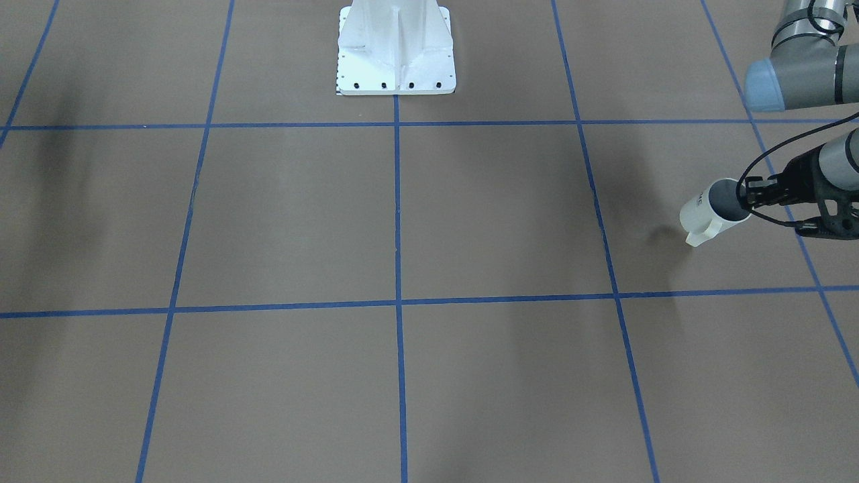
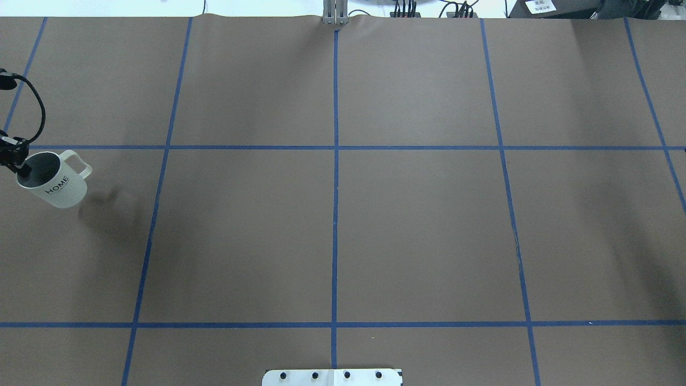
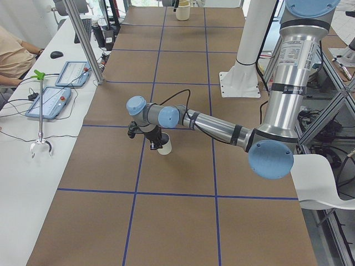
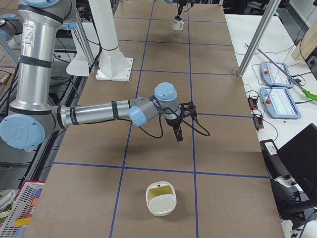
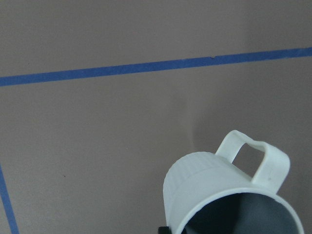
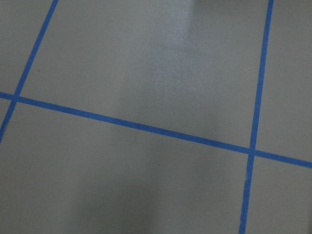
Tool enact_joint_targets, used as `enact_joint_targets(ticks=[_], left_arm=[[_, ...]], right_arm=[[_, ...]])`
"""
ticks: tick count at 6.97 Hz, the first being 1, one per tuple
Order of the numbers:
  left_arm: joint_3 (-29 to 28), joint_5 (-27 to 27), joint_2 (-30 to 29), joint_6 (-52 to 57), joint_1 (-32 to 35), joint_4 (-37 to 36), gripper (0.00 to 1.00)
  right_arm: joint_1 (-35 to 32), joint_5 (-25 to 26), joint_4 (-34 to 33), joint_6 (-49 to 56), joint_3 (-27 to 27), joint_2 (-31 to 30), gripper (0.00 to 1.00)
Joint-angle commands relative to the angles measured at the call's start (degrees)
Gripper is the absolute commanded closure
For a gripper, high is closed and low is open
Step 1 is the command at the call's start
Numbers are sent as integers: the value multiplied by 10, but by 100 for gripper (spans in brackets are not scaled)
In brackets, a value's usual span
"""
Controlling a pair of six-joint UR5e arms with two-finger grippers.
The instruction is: Left arm hands cup to right arm to dump lemon
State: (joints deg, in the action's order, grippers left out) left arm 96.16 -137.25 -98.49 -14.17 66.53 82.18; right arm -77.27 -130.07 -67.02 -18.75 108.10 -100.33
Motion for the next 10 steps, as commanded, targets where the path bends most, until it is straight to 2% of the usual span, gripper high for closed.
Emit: enact_joint_targets(ticks=[1,2,3,4,5,7,8,9,10], left_arm=[[-6,14,1,-1,-38,1,79],[0,15,4,-3,-39,0,79],[3,14,4,0,-39,0,32],[30,15,5,-3,-38,-1,0],[56,15,5,-3,-31,-2,0],[93,15,8,-2,25,-6,0],[115,15,41,7,48,-3,0],[122,15,45,32,67,-4,0],[119,14,54,81,96,-6,0]], right_arm=[[-11,-26,-1,-1,-2,0,0],[-11,-28,-1,-4,-1,0,0],[-11,-28,-1,-4,-1,1,0],[-11,-29,-1,-6,-1,2,0],[-11,-29,0,-8,2,1,0],[-11,-29,1,-7,0,0,0],[-19,-29,-2,0,-1,-1,0],[-24,-30,-20,6,-3,-7,0],[-38,-39,-77,62,-3,-8,0]])
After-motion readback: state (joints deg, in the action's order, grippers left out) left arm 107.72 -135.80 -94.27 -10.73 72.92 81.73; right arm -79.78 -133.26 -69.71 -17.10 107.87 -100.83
